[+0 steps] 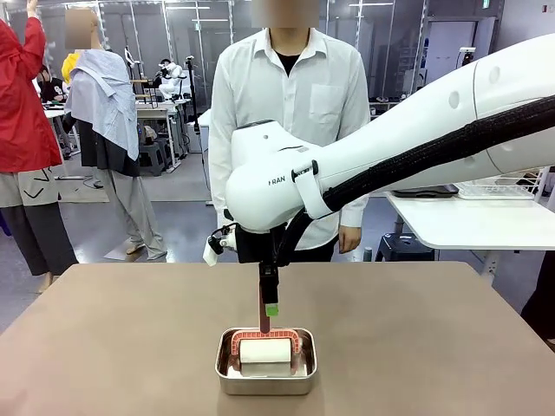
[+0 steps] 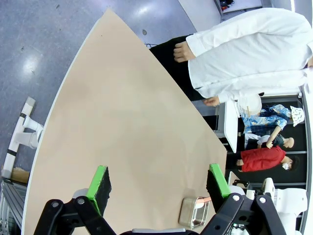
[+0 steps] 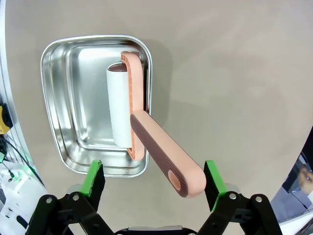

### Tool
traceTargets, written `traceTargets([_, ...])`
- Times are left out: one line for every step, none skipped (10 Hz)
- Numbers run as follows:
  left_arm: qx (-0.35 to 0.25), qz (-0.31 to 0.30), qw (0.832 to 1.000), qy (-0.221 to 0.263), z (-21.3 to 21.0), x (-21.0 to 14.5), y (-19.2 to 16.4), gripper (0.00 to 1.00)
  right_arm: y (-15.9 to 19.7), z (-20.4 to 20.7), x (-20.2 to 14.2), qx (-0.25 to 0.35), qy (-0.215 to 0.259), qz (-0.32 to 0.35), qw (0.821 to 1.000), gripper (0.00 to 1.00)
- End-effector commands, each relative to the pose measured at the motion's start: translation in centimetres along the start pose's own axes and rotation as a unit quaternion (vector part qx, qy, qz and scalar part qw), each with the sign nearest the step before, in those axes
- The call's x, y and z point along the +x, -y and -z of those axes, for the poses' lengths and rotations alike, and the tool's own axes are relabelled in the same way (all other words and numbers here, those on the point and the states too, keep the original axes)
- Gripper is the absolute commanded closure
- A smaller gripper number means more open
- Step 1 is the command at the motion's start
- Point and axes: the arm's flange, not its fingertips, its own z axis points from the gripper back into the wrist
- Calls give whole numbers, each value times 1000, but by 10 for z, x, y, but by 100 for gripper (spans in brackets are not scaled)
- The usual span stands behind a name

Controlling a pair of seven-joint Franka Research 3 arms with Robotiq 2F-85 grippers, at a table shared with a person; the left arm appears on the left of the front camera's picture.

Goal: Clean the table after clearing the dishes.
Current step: Place the Lint Roller back on top of the Airtight Container.

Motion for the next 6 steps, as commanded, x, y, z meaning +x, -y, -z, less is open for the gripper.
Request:
traceTargets([-4, -4, 1000, 4, -2, 1, 1, 0, -1, -1, -1, 8, 12, -12, 1000, 0])
traceTargets([-4, -4, 1000, 4, -2, 1, 1, 0, -1, -1, -1, 8, 12, -12, 1000, 0])
traceTargets([-4, -4, 1000, 4, -2, 1, 1, 0, -1, -1, -1, 8, 12, -12, 1000, 0])
traceTargets([-4, -4, 1000, 4, -2, 1, 1, 0, -1, -1, -1, 8, 12, -12, 1000, 0])
traceTargets([-4, -4, 1000, 4, -2, 1, 1, 0, -1, -1, -1, 8, 12, -12, 1000, 0])
traceTargets([-4, -4, 1000, 4, -2, 1, 1, 0, -1, -1, -1, 8, 12, -12, 1000, 0])
